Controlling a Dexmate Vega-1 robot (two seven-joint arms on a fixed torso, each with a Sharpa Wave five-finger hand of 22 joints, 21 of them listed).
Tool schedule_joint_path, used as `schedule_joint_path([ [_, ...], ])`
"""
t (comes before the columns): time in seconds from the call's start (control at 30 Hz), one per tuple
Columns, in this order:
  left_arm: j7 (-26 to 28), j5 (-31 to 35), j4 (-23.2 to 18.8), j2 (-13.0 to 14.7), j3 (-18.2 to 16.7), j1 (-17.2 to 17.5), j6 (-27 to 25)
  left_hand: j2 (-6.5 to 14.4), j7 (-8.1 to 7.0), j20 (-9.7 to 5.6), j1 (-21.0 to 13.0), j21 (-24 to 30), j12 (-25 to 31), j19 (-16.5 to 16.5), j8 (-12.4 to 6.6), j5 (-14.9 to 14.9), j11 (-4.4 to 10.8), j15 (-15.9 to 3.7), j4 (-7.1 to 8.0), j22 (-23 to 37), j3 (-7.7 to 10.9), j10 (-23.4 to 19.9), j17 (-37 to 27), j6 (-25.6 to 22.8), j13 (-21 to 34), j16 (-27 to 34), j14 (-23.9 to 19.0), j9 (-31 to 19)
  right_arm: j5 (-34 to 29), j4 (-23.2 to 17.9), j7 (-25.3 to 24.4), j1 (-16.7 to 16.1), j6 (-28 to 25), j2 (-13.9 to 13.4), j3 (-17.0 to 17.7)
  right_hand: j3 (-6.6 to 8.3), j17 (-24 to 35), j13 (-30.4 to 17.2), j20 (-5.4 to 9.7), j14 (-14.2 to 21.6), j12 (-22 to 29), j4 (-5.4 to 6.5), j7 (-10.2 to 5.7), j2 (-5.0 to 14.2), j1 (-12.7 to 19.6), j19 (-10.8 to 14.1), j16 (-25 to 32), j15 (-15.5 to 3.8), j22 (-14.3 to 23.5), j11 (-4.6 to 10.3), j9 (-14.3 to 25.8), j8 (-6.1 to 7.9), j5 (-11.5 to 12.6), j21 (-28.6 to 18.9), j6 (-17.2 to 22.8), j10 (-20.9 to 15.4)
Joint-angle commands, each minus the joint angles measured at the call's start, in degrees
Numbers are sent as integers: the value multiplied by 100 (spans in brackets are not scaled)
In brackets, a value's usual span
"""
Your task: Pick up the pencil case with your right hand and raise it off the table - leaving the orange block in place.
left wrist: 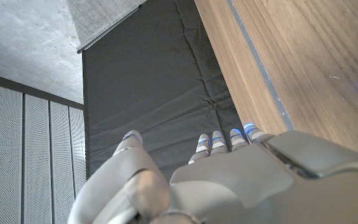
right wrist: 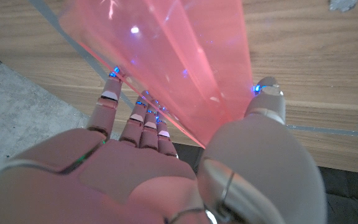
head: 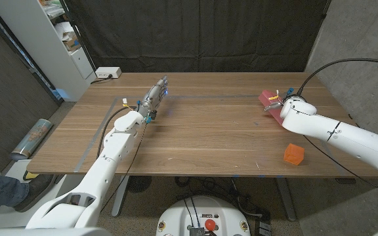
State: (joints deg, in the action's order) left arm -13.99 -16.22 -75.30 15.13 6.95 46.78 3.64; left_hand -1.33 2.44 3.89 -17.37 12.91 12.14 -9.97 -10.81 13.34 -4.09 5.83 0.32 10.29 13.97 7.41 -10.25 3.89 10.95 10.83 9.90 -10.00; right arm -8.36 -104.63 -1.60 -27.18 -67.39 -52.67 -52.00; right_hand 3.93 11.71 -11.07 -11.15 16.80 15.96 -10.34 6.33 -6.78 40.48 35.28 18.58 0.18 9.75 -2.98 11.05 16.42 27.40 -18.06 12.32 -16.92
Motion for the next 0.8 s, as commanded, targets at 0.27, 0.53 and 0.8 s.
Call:
schedule_joint_path([
  [0.27,9,9,-10,-20,36,-27,-3,72,-21,18,10,-12,-16,-435,9,-1,1,26,-38,5,-5,38,-25,0,5,-2,113,-23,-57,-255,-57,16,-156,-130,26,213,24,-7,308,107,-26,127,-683,1075,1104,364,12,-8,23,31,11,-2,-54,12,744,-69],
  [0.53,-10,-6,55,-51,26,-37,50,75,-22,30,10,-21,-15,-435,11,-2,6,20,-42,6,-7,37,-25,5,5,-2,115,-23,-124,-409,-30,78,-236,-199,-49,239,26,-7,318,151,-37,124,-685,1095,1155,379,15,-30,23,28,13,-4,-84,27,789,-96],
  [0.8,-33,-23,66,-52,7,-34,60,78,-24,34,11,-30,-16,-435,10,-3,12,25,-47,6,-11,41,-25,4,5,-2,119,-24,-214,-565,-66,117,-312,-239,-104,252,27,-6,325,168,-51,127,-685,1102,1182,386,9,-36,23,36,13,-15,-112,42,805,-108],
])
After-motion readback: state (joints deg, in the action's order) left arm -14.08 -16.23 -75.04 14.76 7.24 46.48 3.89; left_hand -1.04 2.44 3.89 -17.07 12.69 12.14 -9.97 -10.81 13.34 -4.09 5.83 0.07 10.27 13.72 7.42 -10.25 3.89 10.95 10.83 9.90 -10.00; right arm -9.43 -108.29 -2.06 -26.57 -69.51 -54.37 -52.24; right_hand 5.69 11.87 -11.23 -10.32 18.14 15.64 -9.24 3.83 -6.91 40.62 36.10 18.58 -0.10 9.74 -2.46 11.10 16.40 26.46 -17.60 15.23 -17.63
